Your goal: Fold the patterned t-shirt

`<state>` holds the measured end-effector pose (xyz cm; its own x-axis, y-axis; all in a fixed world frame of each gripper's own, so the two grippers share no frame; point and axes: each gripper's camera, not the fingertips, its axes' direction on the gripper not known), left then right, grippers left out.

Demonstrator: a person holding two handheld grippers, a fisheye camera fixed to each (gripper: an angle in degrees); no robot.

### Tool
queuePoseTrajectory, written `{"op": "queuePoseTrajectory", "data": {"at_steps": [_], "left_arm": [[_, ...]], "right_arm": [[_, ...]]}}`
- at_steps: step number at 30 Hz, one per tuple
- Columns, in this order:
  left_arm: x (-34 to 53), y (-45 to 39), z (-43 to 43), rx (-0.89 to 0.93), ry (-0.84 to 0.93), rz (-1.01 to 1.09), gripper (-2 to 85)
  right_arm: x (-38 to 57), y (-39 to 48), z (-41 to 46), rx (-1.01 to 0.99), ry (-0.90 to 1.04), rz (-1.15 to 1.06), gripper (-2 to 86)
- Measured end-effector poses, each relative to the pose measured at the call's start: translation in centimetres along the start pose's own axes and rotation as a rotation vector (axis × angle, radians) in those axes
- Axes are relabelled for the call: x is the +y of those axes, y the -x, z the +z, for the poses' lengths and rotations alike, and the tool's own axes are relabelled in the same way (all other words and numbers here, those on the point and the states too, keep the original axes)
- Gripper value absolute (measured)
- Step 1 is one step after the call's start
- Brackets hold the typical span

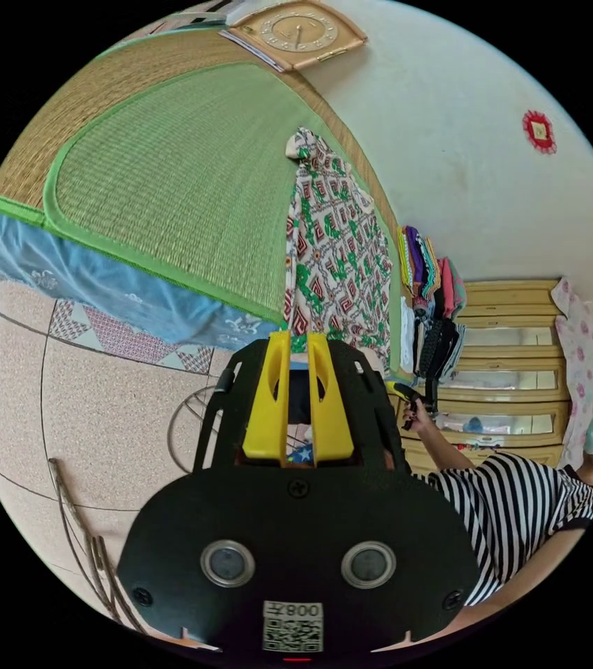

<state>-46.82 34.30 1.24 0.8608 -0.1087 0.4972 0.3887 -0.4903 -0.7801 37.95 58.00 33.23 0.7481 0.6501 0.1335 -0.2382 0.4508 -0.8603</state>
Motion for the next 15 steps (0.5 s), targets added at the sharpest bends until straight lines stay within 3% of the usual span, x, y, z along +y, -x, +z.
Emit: {"op": "queuePoseTrajectory", "data": {"at_steps": [8, 15], "left_arm": [[-12.0, -3.0, 2.3, -0.028, -0.055, 0.056, 5.8], [-22.6, -5.7, 4.6, -0.135, -0.125, 0.063, 7.1]], "right_arm": [[-10.1, 4.3, -1.9, 0.002, -0.134, -0.108, 0.9], [-22.8, 12.6, -0.3, 0.249, -0.164, -0.294, 3.5]]}}
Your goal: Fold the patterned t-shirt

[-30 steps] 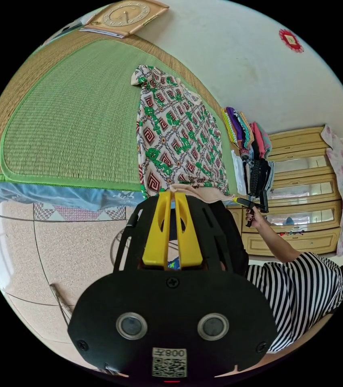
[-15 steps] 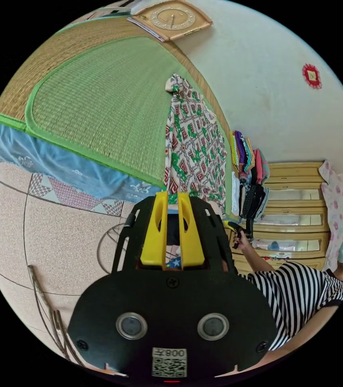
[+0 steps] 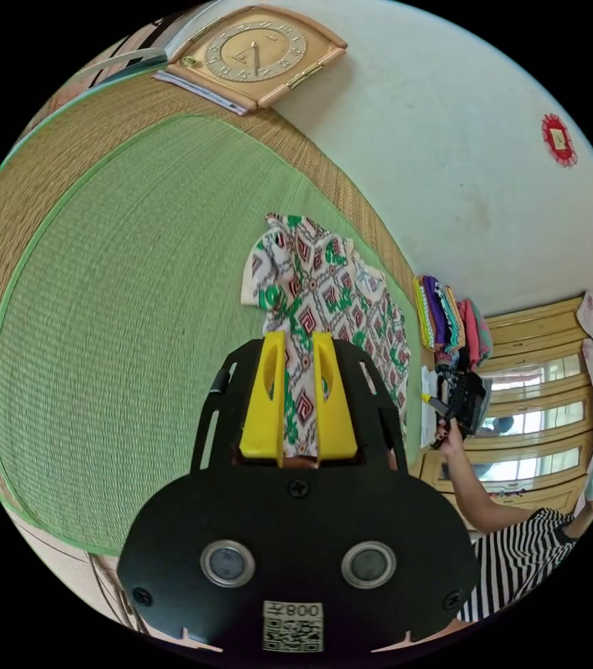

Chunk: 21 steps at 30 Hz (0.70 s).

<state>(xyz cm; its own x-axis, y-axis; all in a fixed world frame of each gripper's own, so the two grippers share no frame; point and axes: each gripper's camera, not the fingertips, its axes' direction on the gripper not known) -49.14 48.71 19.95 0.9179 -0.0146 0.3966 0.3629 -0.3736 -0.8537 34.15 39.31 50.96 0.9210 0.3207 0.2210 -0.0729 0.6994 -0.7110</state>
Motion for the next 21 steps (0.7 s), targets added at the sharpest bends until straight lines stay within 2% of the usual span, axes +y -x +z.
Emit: {"op": "queuePoseTrajectory", "data": {"at_steps": [4, 10, 15, 21], "left_arm": [[-3.8, -0.7, 1.9, -0.118, 0.017, 0.003, 7.0], [-6.7, -1.6, 4.0, -0.183, 0.067, 0.024, 2.8], [-8.0, -2.6, 3.6, -0.223, 0.051, 0.054, 0.8], [-8.7, -2.5, 1.7, -0.233, 0.001, 0.04, 0.3]], "right_arm": [[-6.2, 1.9, 2.8, 0.138, 0.015, -0.065, 4.6], [-9.7, 3.4, 6.4, 0.273, 0.059, -0.111, 2.2], [-10.3, 3.7, 6.1, 0.285, 0.076, -0.135, 0.0], [-8.9, 2.0, 2.8, 0.32, -0.025, -0.016, -0.4]]}}
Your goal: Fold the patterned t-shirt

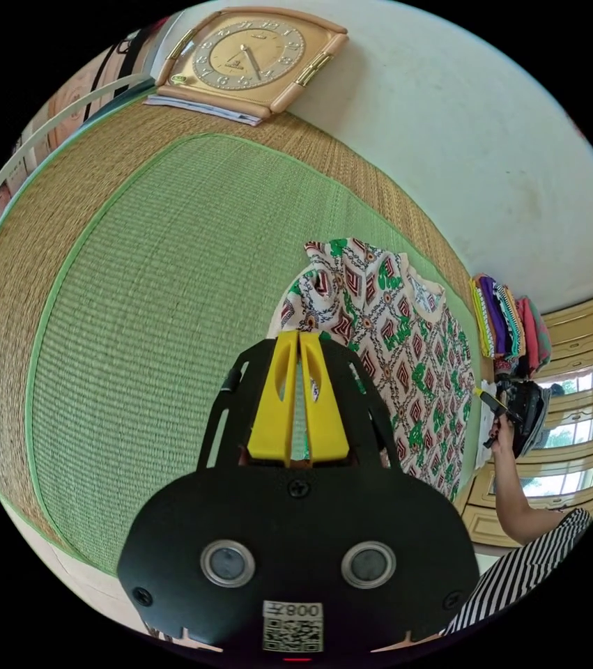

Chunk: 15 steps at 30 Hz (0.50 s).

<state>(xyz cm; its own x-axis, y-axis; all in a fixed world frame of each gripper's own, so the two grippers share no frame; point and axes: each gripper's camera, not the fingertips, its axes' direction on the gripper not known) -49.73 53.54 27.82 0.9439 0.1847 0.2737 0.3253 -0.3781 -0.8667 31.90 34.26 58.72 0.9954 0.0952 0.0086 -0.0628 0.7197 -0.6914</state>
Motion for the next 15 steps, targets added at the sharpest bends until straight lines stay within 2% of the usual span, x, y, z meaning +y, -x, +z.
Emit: {"op": "queuePoseTrajectory", "data": {"at_steps": [5, 7, 11, 15], "left_arm": [[-0.3, 0.1, -1.0, -0.033, -0.037, -0.029, 0.5], [-0.6, 0.0, -1.5, 0.018, -0.051, -0.03, 0.9], [-1.8, -1.0, -1.9, 0.047, -0.054, 0.016, 2.6], [-4.3, -2.4, -1.5, 0.054, -0.043, 0.037, 4.4]], "right_arm": [[0.6, -3.0, 0.0, -0.068, -0.01, 0.163, -0.4], [0.4, -4.0, -0.2, -0.133, -0.028, 0.225, -0.3], [-0.8, -4.2, -0.8, -0.08, -0.051, 0.269, -0.1], [-3.8, -3.2, -1.3, -0.136, -0.09, 0.208, 1.2]]}}
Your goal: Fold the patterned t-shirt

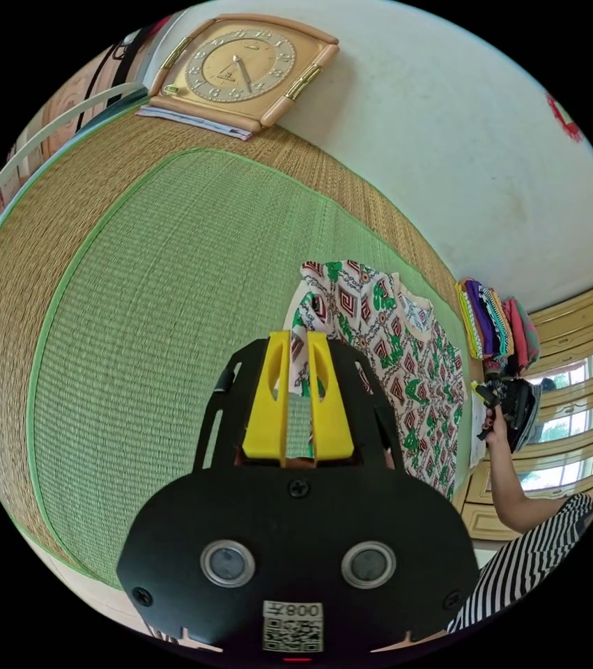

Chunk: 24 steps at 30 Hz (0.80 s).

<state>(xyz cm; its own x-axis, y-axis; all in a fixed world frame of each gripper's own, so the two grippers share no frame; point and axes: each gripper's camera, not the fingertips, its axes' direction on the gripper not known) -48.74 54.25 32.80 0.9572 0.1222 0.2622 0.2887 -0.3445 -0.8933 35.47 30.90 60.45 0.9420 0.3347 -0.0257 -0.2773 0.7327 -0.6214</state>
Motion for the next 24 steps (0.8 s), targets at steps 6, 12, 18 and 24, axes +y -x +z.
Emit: {"op": "queuePoseTrajectory", "data": {"at_steps": [6, 12, 18, 24], "left_arm": [[-3.7, -1.6, 1.2, 0.006, -0.002, -0.023, 5.0], [-5.9, -3.7, 3.4, -0.102, 0.095, 0.026, 3.6], [-6.4, -5.5, 1.9, -0.165, 0.05, 0.068, 1.3], [-6.1, -6.4, -1.0, -0.149, -0.077, 0.07, 1.0]], "right_arm": [[-5.3, 4.5, 3.2, 0.102, 0.074, -0.166, 4.8], [-6.6, 5.2, 4.7, 0.18, 0.095, -0.191, 2.7], [-7.3, 4.5, 3.9, 0.152, 0.092, -0.191, 0.0], [-8.3, 2.2, 1.0, 0.169, -0.002, -0.098, -0.4]]}}
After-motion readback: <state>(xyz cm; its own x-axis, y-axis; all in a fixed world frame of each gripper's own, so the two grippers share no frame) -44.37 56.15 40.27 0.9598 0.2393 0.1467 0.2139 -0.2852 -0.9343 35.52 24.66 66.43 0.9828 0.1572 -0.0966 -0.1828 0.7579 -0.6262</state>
